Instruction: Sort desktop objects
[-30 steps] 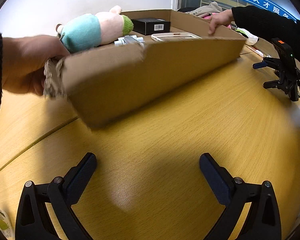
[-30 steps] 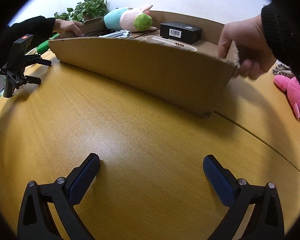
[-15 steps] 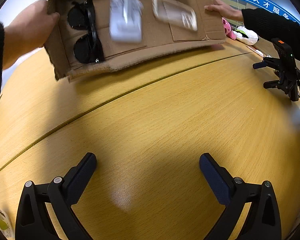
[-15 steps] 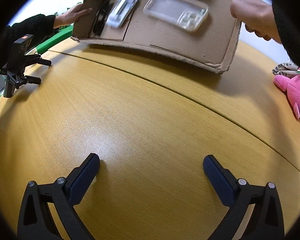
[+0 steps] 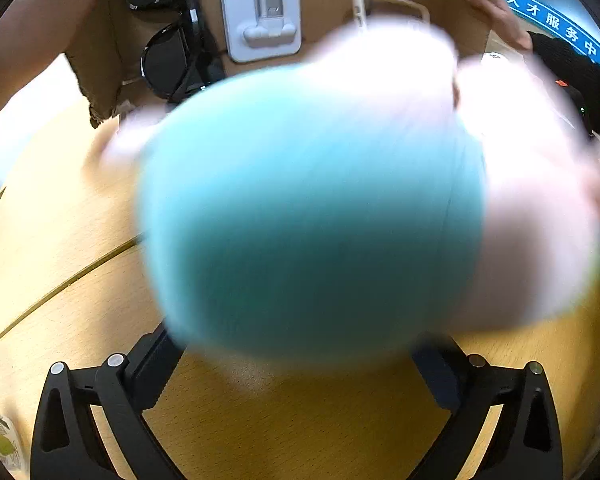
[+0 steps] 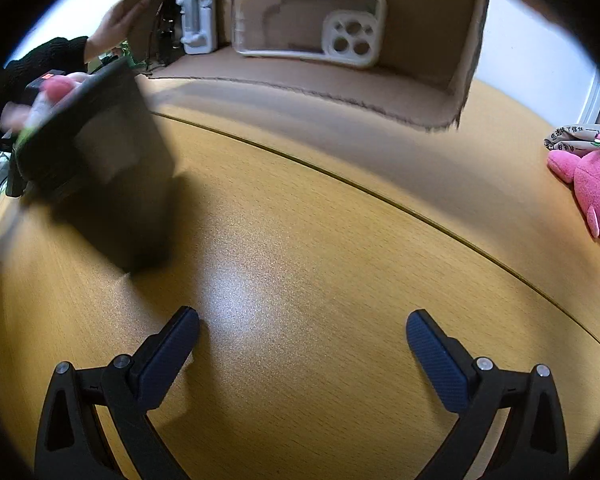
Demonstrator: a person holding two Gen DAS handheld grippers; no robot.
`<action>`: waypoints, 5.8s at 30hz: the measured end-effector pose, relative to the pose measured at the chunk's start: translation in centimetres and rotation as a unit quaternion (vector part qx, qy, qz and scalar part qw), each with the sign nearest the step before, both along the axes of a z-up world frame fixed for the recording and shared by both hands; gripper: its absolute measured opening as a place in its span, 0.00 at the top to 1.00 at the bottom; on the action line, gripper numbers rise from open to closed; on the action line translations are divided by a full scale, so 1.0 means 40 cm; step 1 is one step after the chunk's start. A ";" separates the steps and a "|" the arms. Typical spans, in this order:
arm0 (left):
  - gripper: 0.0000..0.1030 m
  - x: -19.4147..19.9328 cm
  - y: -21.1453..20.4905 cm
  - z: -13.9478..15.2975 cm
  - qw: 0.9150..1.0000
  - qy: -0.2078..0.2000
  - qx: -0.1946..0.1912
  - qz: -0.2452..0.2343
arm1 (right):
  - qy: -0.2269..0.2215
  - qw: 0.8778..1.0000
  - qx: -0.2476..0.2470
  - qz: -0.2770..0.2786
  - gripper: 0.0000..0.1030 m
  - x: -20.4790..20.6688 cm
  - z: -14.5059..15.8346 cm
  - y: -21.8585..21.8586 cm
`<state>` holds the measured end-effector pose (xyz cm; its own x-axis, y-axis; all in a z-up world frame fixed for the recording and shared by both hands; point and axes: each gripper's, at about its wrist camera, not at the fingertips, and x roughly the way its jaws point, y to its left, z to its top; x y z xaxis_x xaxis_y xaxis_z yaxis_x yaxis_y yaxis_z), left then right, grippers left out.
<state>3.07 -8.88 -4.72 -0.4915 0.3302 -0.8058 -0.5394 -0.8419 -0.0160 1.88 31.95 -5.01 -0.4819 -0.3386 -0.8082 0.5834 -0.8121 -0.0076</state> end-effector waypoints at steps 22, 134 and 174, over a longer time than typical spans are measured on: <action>0.00 0.002 -0.014 0.003 1.000 0.000 -0.001 0.000 | 0.000 1.000 0.000 0.000 0.00 -0.003 -0.014 0.000; 0.00 0.036 -0.035 0.023 1.000 0.000 -0.002 0.025 | -0.004 0.983 0.045 -0.180 0.01 0.164 0.007 0.154; 0.00 0.417 0.257 0.146 0.977 -0.042 0.190 0.082 | 0.022 0.990 -0.119 -0.076 0.01 0.462 0.160 -0.166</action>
<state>19.77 1.38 1.12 -0.4999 0.5364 -0.6800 -0.3817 -0.8412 -0.3829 20.34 25.29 1.38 -0.5751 -0.4371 -0.6915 0.4574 -0.8726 0.1712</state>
